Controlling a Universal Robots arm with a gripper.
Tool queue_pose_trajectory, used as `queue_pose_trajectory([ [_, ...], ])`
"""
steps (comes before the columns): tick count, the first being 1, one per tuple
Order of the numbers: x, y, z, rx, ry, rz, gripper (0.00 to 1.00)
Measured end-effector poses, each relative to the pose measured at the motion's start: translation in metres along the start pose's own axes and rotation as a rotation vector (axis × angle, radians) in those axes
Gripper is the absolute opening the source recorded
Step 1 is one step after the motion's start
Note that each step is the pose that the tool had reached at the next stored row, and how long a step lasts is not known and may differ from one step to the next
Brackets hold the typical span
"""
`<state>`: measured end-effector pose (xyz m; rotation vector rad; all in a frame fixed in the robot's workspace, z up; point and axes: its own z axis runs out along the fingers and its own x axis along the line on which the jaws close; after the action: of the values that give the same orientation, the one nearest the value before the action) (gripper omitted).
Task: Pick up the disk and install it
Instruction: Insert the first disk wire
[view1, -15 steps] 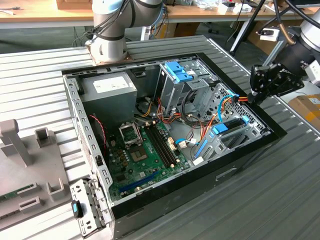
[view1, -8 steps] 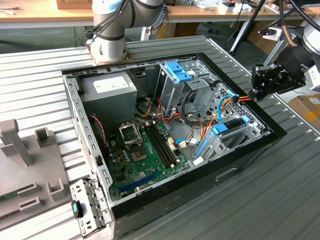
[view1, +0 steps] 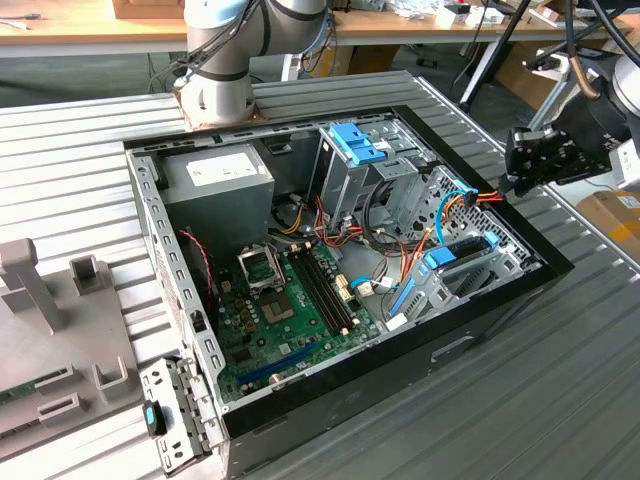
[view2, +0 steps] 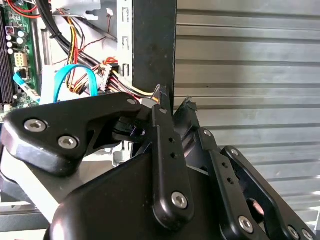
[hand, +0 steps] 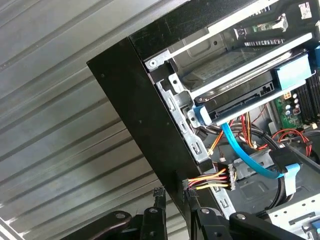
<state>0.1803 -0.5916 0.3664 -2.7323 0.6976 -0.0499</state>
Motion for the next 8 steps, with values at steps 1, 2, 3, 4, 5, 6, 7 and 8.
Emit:
queue_pose_trajectory([
  [1, 0.0001, 0.0010, -0.0003, 0.0057, 0.0008, -0.001, 0.29],
  [2, 0.0009, 0.0029, -0.0009, 0.0128, -0.0003, -0.002, 0.29],
  [3, 0.0014, 0.0042, -0.0015, 0.0160, -0.0009, -0.002, 0.29],
  [4, 0.0016, 0.0069, -0.0023, 0.0195, -0.0016, -0.003, 0.29],
  [5, 0.0016, 0.0095, -0.0032, 0.0220, -0.0021, -0.004, 0.29],
  [6, 0.0016, 0.0117, -0.0038, 0.0240, -0.0030, -0.005, 0.29],
  [7, 0.0017, 0.0133, -0.0043, 0.0258, -0.0039, -0.006, 0.29],
  [8, 0.0021, 0.0191, -0.0050, 0.0345, -0.0085, -0.008, 0.29],
])
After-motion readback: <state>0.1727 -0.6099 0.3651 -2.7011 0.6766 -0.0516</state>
